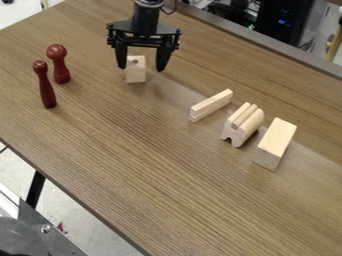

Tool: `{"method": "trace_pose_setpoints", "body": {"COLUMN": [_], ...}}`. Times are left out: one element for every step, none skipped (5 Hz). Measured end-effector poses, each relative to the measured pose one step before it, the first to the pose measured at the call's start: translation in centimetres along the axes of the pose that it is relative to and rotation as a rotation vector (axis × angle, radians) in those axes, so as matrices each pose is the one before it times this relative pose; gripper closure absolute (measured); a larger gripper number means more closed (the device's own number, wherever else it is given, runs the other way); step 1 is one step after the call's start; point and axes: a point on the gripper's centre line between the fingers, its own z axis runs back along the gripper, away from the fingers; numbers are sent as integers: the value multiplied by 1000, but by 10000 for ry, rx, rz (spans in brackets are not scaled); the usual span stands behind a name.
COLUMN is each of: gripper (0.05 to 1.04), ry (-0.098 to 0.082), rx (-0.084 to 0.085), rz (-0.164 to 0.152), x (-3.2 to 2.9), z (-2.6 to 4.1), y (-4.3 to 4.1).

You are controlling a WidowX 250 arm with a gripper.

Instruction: Place the cube with a slot on top of the rectangular block

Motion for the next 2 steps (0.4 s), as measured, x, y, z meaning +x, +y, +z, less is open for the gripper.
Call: {"method": "trace_pose_setpoints", "body": {"gripper": [390,471], "ry": [227,39], "rx": [167,-61], "rz": [57,43], "x": [7,-63], "z": [-1158,38], "y": [135,-152]}}
